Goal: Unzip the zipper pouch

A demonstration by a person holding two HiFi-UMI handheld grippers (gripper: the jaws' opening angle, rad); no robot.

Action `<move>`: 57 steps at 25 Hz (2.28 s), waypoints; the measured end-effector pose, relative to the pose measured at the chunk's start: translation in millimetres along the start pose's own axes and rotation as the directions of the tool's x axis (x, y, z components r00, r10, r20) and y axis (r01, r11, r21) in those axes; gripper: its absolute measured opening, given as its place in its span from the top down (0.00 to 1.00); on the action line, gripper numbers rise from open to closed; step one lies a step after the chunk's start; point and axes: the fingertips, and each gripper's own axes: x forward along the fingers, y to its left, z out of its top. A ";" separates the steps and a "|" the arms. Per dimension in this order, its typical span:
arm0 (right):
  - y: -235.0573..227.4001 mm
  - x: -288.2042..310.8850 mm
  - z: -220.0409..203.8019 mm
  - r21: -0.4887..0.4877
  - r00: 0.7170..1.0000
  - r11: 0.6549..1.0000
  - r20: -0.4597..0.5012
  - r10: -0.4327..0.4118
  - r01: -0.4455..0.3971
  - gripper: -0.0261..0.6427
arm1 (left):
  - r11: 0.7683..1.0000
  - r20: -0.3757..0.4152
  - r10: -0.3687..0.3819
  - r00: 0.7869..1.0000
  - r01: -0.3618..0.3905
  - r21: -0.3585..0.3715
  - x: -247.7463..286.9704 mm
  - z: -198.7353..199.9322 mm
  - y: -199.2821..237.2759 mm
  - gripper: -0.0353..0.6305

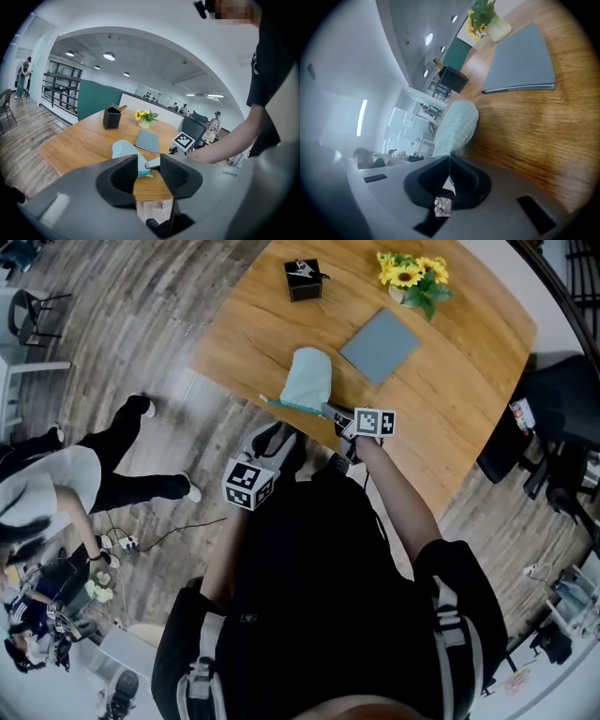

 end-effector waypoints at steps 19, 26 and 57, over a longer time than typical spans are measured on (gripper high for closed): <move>83.7 -32.7 28.6 0.077 0.957 0.967 0.183 0.225 -0.243 0.94 | 0.997 0.034 -0.044 0.998 0.042 0.060 6.7 16.3 -25.5 0.73; 94.7 -46.6 28.8 0.081 0.947 0.961 0.207 0.244 -0.265 0.94 | 0.994 0.027 -0.056 0.998 0.053 0.092 8.8 21.2 -37.6 0.73; 184.5 -100.7 42.0 0.051 0.832 0.879 0.355 0.427 -0.474 0.95 | 0.954 0.072 -0.007 0.997 -0.015 0.301 17.0 49.5 -83.5 0.72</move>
